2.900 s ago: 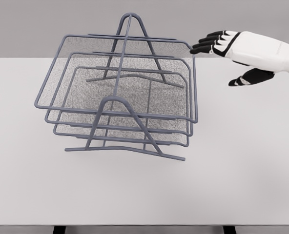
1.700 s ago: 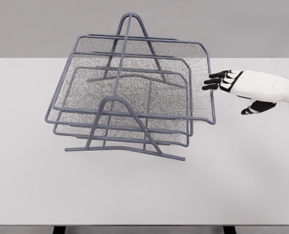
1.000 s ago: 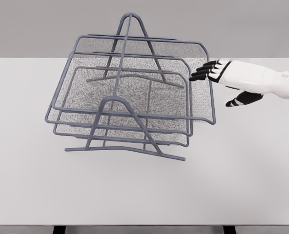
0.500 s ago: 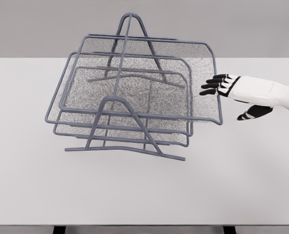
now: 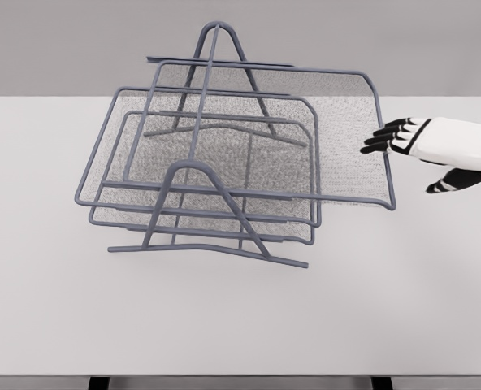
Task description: Pull out the upper folder box with right arm
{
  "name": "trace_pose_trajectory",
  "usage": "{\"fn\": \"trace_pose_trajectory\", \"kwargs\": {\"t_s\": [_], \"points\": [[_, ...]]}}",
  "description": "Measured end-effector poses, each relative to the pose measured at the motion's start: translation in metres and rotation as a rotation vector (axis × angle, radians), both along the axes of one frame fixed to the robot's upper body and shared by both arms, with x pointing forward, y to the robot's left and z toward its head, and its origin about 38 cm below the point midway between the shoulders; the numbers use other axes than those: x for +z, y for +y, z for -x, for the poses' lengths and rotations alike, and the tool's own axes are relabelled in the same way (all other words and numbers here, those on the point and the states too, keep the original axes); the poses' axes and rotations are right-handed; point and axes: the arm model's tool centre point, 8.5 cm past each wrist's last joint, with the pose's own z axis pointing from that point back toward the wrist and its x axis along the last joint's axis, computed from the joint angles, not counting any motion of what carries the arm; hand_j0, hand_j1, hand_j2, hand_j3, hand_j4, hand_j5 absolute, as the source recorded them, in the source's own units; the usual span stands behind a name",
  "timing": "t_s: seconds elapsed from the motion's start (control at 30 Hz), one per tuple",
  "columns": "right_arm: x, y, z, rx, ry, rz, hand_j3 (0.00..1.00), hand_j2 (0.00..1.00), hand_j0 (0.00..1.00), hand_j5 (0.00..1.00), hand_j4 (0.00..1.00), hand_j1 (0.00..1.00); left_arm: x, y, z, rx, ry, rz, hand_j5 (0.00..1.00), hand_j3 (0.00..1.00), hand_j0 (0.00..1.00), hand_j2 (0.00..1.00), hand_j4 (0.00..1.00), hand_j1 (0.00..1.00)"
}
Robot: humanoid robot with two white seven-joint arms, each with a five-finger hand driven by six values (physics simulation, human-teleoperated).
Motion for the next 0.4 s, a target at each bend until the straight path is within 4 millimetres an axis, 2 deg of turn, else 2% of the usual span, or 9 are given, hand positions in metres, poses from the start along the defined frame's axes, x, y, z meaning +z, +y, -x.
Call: {"fn": "trace_pose_trajectory", "kwargs": {"t_s": [0.13,0.27,0.4], "points": [[0.017,-0.003,0.001,-0.004,-0.032,-0.033,1.0,1.0,1.0,1.0,1.0,1.0,0.0,0.0,0.0,0.0,0.0,0.0,1.0,1.0,1.0,1.0,1.0,1.0],[0.034,-0.006,0.003,-0.001,-0.033,-0.147,1.0,1.0,1.0,1.0,1.0,1.0,0.0,0.0,0.0,0.0,0.0,0.0,1.0,1.0,1.0,1.0,1.0,1.0],[0.038,-0.01,0.003,-0.005,-0.027,-0.195,1.0,1.0,1.0,1.0,1.0,1.0,0.0,0.0,0.0,0.0,0.0,0.0,1.0,1.0,1.0,1.0,1.0,1.0]]}}
